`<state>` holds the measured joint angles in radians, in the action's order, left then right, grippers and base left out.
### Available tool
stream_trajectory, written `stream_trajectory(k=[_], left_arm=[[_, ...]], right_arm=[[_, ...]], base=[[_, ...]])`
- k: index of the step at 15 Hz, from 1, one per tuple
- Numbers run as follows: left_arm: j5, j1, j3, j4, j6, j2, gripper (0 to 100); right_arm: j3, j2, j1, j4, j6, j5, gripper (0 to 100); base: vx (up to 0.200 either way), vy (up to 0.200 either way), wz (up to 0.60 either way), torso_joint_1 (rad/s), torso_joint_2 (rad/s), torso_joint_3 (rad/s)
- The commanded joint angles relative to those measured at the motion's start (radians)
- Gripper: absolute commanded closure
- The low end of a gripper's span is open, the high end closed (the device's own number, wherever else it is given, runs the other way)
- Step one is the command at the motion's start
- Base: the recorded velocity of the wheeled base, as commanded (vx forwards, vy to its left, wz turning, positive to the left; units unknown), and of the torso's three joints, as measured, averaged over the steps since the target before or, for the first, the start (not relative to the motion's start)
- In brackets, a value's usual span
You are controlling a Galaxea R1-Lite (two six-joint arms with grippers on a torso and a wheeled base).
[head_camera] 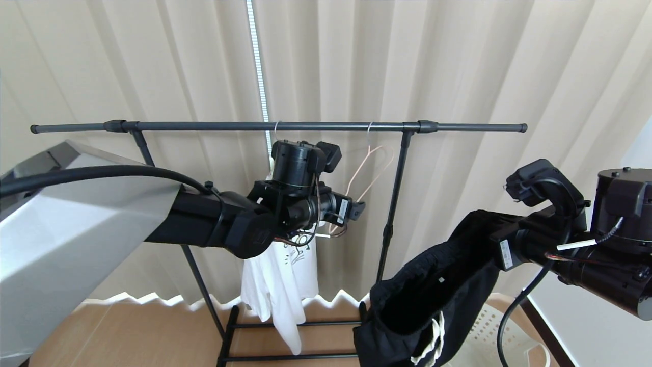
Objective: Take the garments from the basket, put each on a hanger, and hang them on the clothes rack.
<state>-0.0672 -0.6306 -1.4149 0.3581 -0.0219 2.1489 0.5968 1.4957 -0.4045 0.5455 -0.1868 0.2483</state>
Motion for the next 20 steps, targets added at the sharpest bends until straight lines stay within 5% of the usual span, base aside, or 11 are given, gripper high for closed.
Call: stream_trajectory(k=[1, 4, 12, 20], left_arm=[[0.0, 0.008, -0.003, 0.05, -0.026, 0.057, 0], [-0.006, 0.006, 0.04, 0.127, -0.093, 0.068, 0], [-0.009, 0.002, 0.039, 0.165, -0.107, 0.08, 0], [-0.009, -0.004, -0.035, 0.081, -0.099, 0.132, 0]], right_arm=[[0.0, 0.0, -0.001, 0.001, 0.0, 0.0, 100], [0.001, 0.001, -0.001, 0.001, 0.0, 0.0, 100], [0.001, 0.003, 0.001, 0.001, -0.003, 0.002, 100], [0.001, 0.011, 0.001, 0.001, -0.005, 0.002, 100]], base=[[0.0, 0.0, 0.0, 0.0, 0.0, 0.0], [0.067, 0.0, 0.0, 0.001, 0.0, 0.001], [0.125, -0.05, 0.0, 0.002, 0.0, 0.001], [0.0, 0.0, 0.0, 0.0, 0.0, 0.0]])
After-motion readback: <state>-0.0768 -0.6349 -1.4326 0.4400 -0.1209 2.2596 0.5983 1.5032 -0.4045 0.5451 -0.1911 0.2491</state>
